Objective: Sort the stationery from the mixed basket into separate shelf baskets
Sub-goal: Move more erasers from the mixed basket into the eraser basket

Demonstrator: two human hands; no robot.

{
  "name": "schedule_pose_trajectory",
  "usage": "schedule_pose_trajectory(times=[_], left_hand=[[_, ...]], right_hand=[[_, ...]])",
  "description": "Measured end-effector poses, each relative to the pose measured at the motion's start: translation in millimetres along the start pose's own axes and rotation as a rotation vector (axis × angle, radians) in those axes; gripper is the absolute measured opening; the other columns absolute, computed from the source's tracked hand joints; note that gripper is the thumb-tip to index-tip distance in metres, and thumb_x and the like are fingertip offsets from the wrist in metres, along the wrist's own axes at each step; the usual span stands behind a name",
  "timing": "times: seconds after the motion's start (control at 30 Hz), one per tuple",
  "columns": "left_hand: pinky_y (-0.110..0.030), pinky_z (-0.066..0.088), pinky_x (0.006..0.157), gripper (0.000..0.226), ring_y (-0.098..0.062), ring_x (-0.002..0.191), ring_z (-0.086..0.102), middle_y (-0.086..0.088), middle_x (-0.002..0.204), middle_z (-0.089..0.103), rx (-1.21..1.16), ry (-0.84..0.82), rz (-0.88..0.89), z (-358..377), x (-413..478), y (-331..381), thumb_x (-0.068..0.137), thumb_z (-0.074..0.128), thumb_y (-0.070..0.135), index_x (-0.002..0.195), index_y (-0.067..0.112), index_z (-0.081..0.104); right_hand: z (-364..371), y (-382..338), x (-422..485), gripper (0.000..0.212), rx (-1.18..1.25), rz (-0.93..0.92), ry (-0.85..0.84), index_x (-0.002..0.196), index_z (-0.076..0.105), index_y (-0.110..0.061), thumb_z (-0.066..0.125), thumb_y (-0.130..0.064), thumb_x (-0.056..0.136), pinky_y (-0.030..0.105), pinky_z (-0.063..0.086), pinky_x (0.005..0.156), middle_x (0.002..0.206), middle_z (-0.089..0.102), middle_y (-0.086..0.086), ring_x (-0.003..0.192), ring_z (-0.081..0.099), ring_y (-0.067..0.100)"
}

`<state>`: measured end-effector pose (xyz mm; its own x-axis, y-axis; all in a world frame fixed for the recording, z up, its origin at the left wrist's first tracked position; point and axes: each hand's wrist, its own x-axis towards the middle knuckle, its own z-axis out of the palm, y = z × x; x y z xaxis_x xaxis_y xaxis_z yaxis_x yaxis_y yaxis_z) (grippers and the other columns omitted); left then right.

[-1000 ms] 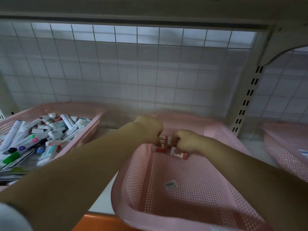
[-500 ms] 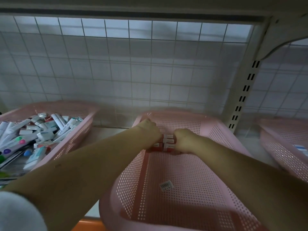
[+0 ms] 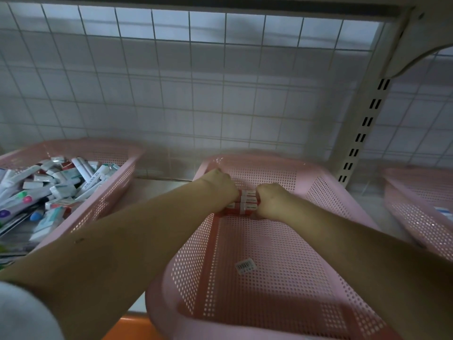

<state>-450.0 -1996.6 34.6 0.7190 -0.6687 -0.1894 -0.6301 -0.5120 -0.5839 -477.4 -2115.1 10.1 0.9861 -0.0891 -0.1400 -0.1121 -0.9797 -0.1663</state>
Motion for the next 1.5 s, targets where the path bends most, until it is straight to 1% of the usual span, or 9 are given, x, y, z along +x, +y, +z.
schedule_pose_trajectory(times=[0.3, 0.37, 0.47, 0.67, 0.83, 1.13, 1.3, 1.4, 1.5], left_hand=[[-0.031, 0.037, 0.089, 0.033, -0.018, 0.103, 0.051, 0.001, 0.108, 0.058, -0.046, 0.078, -0.016, -2, -5, -6, 0.088, 0.057, 0.041, 0.112, 0.019, 0.059], [-0.034, 0.036, 0.095, 0.035, -0.021, 0.113, 0.049, -0.002, 0.116, 0.058, -0.068, 0.133, -0.015, -7, -12, -15, 0.088, 0.056, 0.04, 0.116, 0.018, 0.058], [-0.034, 0.037, 0.092, 0.037, -0.022, 0.116, 0.046, -0.004, 0.119, 0.056, -0.047, 0.278, -0.05, -15, -33, -40, 0.092, 0.049, 0.04, 0.12, 0.017, 0.055], [-0.032, 0.036, 0.086, 0.04, -0.023, 0.116, 0.045, -0.003, 0.122, 0.05, 0.009, 0.432, -0.238, -1, -94, -99, 0.096, 0.035, 0.042, 0.126, 0.019, 0.048], [-0.033, 0.04, 0.087, 0.037, -0.024, 0.112, 0.048, -0.003, 0.117, 0.054, -0.082, 0.404, -0.345, 38, -159, -144, 0.094, 0.038, 0.04, 0.122, 0.02, 0.053], [-0.029, 0.037, 0.095, 0.04, -0.016, 0.118, 0.045, 0.004, 0.127, 0.051, -0.147, 0.262, -0.45, 128, -252, -201, 0.097, 0.032, 0.044, 0.131, 0.028, 0.045], [-0.028, 0.039, 0.092, 0.037, -0.016, 0.114, 0.049, 0.005, 0.122, 0.055, -0.236, 0.253, -0.478, 171, -279, -223, 0.095, 0.037, 0.044, 0.126, 0.029, 0.05], [-0.03, 0.044, 0.092, 0.035, -0.016, 0.111, 0.051, 0.004, 0.118, 0.057, -0.331, 0.259, -0.47, 189, -280, -228, 0.094, 0.041, 0.042, 0.123, 0.027, 0.053], [-0.033, 0.044, 0.092, 0.033, -0.016, 0.111, 0.05, 0.004, 0.118, 0.058, -0.402, 0.22, -0.436, 204, -271, -228, 0.094, 0.043, 0.039, 0.121, 0.026, 0.055]], right_hand=[[-18, -10, -12, 0.022, -0.079, 0.014, -0.049, 0.098, 0.053, -0.021, 0.065, -0.018, 0.08, 0.024, 0.044, 0.062, 0.09, 0.058, 0.002, 0.077, 0.056, 0.017], [-29, -18, -15, 0.024, -0.097, -0.002, -0.001, 0.106, 0.058, -0.014, 0.061, -0.014, 0.082, 0.025, 0.048, 0.067, 0.101, 0.061, 0.005, 0.086, 0.058, 0.02], [-47, -35, -21, 0.037, -0.156, -0.085, 0.15, 0.121, 0.056, -0.015, 0.056, -0.013, 0.084, 0.034, 0.051, 0.086, 0.117, 0.058, 0.008, 0.103, 0.057, 0.025], [-68, -90, -19, 0.036, -0.188, -0.316, 0.325, 0.121, 0.056, -0.015, 0.053, -0.017, 0.085, 0.035, 0.047, 0.089, 0.119, 0.053, 0.009, 0.108, 0.053, 0.028], [-69, -151, -12, 0.04, -0.125, -0.48, 0.352, 0.128, 0.052, -0.018, 0.052, -0.023, 0.088, 0.031, 0.04, 0.093, 0.127, 0.05, 0.009, 0.117, 0.047, 0.027], [-38, -262, 8, 0.029, -0.192, -0.635, 0.312, 0.109, 0.059, -0.009, 0.052, -0.019, 0.083, 0.039, 0.048, 0.088, 0.111, 0.058, 0.014, 0.104, 0.056, 0.031], [-15, -300, 21, 0.027, -0.266, -0.588, 0.228, 0.11, 0.058, -0.01, 0.05, -0.017, 0.085, 0.039, 0.046, 0.09, 0.115, 0.057, 0.013, 0.109, 0.054, 0.031], [-1, -312, 35, 0.025, -0.205, -0.438, 0.177, 0.107, 0.061, -0.011, 0.051, -0.013, 0.084, 0.034, 0.048, 0.086, 0.114, 0.06, 0.012, 0.107, 0.056, 0.031], [17, -322, 51, 0.015, -0.008, -0.216, 0.129, 0.071, 0.056, -0.008, 0.049, -0.01, 0.083, 0.025, 0.044, 0.06, 0.077, 0.058, 0.009, 0.08, 0.059, 0.029]])
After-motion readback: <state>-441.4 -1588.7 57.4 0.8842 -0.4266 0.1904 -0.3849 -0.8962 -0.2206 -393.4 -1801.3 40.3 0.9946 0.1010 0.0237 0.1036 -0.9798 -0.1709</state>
